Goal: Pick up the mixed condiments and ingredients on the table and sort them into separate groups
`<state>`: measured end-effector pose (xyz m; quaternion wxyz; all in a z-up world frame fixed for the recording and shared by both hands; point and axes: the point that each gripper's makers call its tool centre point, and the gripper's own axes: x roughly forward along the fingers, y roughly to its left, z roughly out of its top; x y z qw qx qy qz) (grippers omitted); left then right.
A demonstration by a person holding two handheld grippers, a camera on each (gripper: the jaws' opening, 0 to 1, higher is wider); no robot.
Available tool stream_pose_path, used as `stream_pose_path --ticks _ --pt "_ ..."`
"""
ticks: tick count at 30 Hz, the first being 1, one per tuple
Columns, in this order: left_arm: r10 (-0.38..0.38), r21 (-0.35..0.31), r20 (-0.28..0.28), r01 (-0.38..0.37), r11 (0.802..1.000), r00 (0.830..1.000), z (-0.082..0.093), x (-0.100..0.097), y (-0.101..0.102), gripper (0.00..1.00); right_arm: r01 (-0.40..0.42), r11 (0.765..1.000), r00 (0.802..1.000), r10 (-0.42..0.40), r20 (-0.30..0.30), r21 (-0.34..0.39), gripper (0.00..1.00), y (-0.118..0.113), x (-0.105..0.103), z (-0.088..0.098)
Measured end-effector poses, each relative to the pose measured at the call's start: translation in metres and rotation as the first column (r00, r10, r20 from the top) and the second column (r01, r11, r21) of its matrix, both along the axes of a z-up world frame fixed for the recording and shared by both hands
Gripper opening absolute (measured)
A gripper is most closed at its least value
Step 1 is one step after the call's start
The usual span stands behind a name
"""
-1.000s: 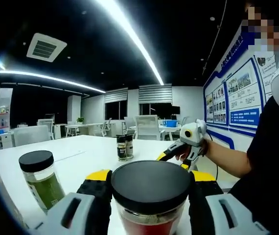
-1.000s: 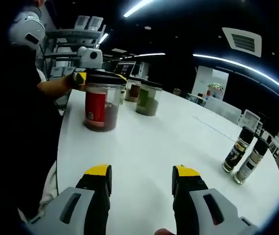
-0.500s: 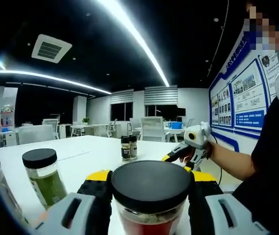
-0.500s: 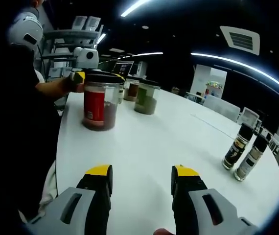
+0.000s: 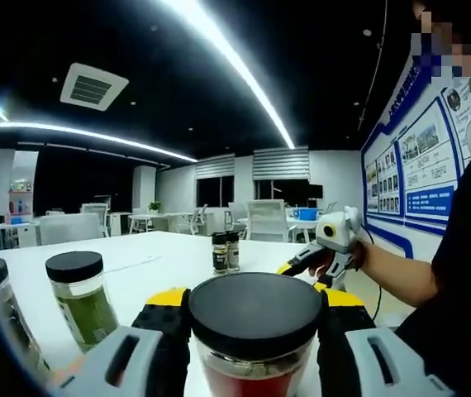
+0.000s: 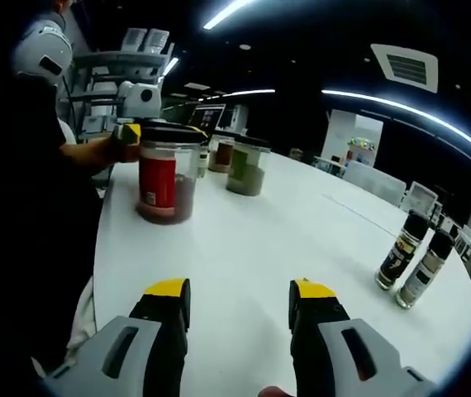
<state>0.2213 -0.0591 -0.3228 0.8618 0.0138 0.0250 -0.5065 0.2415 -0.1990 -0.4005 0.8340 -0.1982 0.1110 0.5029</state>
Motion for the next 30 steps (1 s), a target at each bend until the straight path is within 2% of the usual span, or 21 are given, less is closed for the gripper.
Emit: stream_pose_path --ticks 11,15,20,23,30 --pt "0.049 -0.004 -0.041 -0.049 0.999 0.998 0.002 0.009 0.021 0.60 -0.001 1.000 1.000 0.001 0.008 0.005 0.48 0.002 -0.001 0.000" --pt "0.077 -0.001 -0.033 -0.077 0.997 0.996 0.004 0.008 0.029 0.60 0.001 1.000 1.000 -0.001 0.006 0.003 0.48 0.001 -0.001 -0.002" --pt "0.108 0.005 -0.049 -0.108 0.994 0.993 0.003 0.007 0.050 0.60 0.000 1.000 1.000 0.000 0.020 0.017 0.48 -0.006 -0.002 0.003" --pt "0.162 0.013 -0.033 -0.162 0.987 0.986 0.005 0.007 0.066 0.60 0.019 1.000 1.000 -0.019 0.011 0.020 0.47 -0.010 0.002 0.000" --pt "0.231 0.013 -0.017 -0.231 0.973 0.973 0.011 0.002 0.099 0.60 0.016 1.000 1.000 -0.016 0.006 0.022 0.47 -0.011 0.003 -0.004"
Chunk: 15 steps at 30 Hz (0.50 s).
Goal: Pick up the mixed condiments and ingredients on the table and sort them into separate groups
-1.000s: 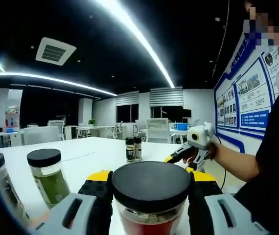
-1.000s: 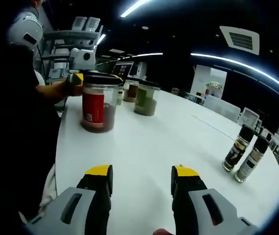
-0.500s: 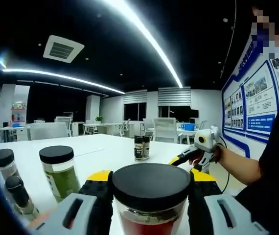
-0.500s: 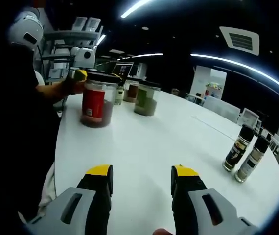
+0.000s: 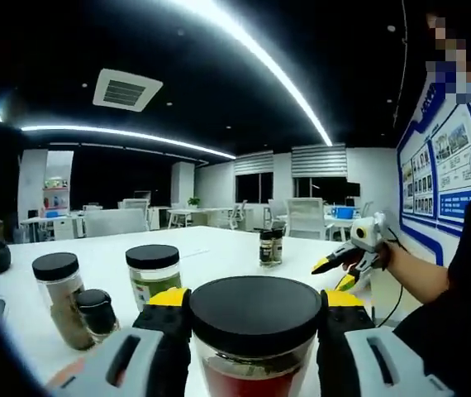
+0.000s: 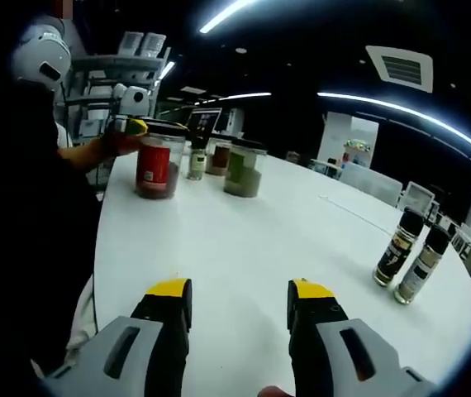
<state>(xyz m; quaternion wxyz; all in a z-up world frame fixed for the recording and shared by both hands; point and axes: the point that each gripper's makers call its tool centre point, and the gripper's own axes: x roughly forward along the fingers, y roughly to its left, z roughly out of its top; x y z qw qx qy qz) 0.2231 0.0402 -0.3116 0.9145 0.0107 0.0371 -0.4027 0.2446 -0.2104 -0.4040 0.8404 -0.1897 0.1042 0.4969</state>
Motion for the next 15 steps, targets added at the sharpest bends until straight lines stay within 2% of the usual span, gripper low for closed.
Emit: stream_pose_path --ticks 5,10,15 --pt "0.088 -0.003 0.013 -0.088 0.996 0.996 0.002 0.000 0.034 0.60 0.013 1.000 1.000 -0.013 0.000 0.000 0.47 -0.005 0.003 0.000" --pt "0.146 0.004 0.044 -0.146 0.989 0.988 0.004 -0.004 0.059 0.60 0.037 0.999 0.999 -0.037 -0.005 0.007 0.46 -0.010 0.004 0.001" --pt "0.208 -0.003 0.044 -0.208 0.978 0.977 0.007 -0.002 0.083 0.60 0.034 0.999 0.999 -0.034 0.002 0.004 0.45 -0.009 0.000 0.002"
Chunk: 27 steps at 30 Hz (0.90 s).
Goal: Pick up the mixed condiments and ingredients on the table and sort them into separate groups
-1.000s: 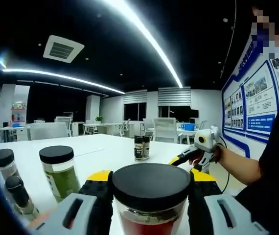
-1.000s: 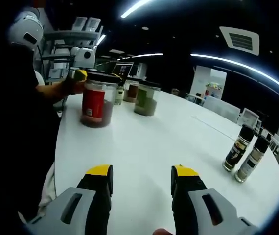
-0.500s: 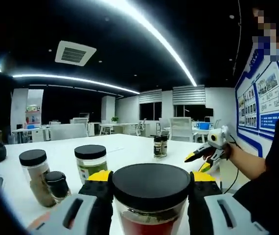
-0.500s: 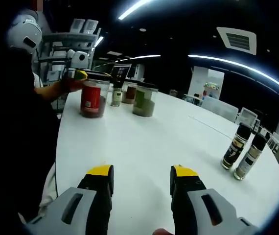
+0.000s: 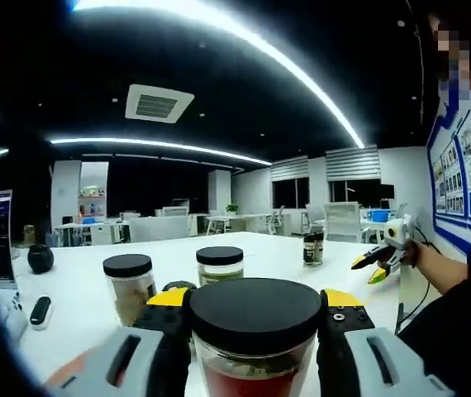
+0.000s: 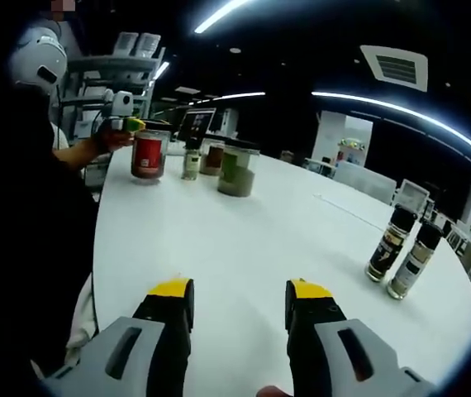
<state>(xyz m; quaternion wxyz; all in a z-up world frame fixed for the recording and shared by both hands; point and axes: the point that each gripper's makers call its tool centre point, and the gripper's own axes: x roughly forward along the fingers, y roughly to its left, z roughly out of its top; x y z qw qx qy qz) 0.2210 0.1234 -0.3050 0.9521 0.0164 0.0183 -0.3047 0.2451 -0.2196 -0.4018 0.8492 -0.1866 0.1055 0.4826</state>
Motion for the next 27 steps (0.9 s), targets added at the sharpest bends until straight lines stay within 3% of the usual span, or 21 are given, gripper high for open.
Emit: stream_pose_path --ticks 11,17,27 --pt "0.148 -0.029 0.037 -0.147 0.989 0.988 0.008 0.013 0.053 0.60 -0.023 1.000 1.000 0.023 -0.010 0.017 0.45 0.008 -0.005 0.006" --pt "0.193 -0.024 0.006 -0.192 0.981 0.981 -0.001 0.024 0.071 0.60 -0.019 1.000 1.000 0.019 -0.013 0.014 0.45 0.006 -0.005 0.005" --pt "0.284 -0.046 0.006 -0.283 0.958 0.959 0.005 0.047 0.105 0.59 -0.017 1.000 1.000 0.017 -0.010 0.014 0.44 0.006 -0.004 0.007"
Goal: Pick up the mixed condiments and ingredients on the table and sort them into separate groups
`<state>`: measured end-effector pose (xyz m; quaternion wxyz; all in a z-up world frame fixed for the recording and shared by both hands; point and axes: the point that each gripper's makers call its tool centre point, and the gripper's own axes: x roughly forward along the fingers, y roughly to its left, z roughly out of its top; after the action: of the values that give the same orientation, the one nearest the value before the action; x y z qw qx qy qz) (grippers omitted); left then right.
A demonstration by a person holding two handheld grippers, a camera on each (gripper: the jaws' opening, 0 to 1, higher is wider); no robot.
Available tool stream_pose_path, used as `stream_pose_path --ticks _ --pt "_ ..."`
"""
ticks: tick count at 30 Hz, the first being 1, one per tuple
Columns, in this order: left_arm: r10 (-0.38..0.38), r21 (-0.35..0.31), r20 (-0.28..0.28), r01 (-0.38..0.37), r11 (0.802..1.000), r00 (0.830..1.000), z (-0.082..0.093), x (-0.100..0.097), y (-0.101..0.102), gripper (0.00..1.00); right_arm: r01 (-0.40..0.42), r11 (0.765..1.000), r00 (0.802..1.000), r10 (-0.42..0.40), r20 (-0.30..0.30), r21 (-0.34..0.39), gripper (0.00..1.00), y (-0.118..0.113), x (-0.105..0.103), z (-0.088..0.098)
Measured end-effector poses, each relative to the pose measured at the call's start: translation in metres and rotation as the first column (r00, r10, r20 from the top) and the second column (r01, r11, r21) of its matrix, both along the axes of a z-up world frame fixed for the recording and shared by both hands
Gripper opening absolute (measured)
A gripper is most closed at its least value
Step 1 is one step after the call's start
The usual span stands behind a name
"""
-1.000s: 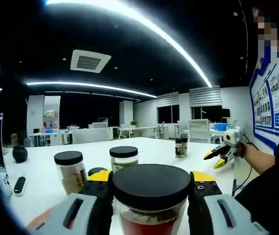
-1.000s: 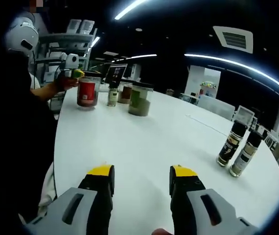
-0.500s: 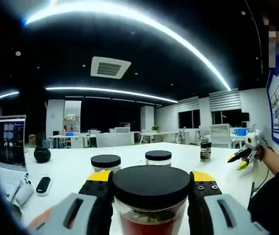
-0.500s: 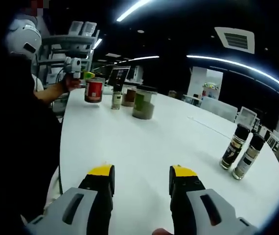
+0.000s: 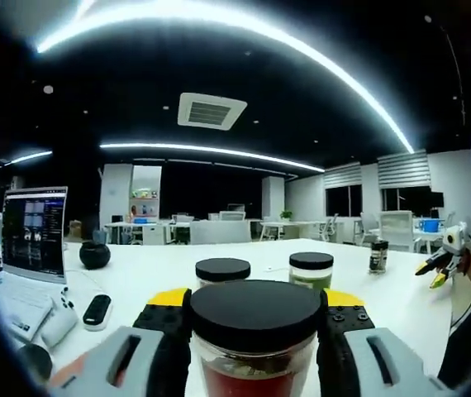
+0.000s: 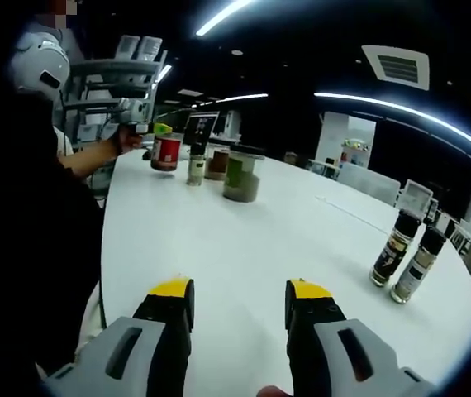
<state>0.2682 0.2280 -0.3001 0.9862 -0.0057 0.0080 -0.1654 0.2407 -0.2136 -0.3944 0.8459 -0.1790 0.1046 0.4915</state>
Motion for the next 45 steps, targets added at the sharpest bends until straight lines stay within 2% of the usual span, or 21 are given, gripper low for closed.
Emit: stream_pose_path --ticks 7,10,17,26,36,45 --pt "0.052 0.007 -0.005 -0.052 0.999 0.999 0.002 0.018 0.015 0.60 -0.008 1.000 1.000 0.008 -0.005 -0.010 0.44 0.003 -0.001 -0.002" --pt "0.075 0.028 -0.003 -0.075 0.997 0.997 0.003 0.023 0.021 0.60 -0.004 1.000 1.000 0.004 -0.005 0.003 0.44 0.003 -0.001 0.001" --pt "0.115 0.028 0.016 -0.115 0.993 0.993 0.012 0.033 0.038 0.60 0.000 1.000 1.000 0.000 0.000 0.010 0.44 0.002 -0.001 0.007" --pt "0.130 0.067 -0.007 -0.129 0.989 0.992 0.005 0.058 0.045 0.59 -0.011 1.000 1.000 0.011 0.004 -0.001 0.44 0.006 -0.004 0.004" --pt "0.160 0.048 -0.032 -0.158 0.986 0.987 -0.002 0.077 0.062 0.60 -0.016 1.000 1.000 0.016 -0.007 -0.002 0.44 0.008 -0.003 0.000" --pt "0.181 0.085 -0.019 -0.178 0.980 0.983 -0.001 0.093 0.071 0.60 -0.011 1.000 1.000 0.011 -0.010 -0.007 0.44 0.006 -0.004 0.000"
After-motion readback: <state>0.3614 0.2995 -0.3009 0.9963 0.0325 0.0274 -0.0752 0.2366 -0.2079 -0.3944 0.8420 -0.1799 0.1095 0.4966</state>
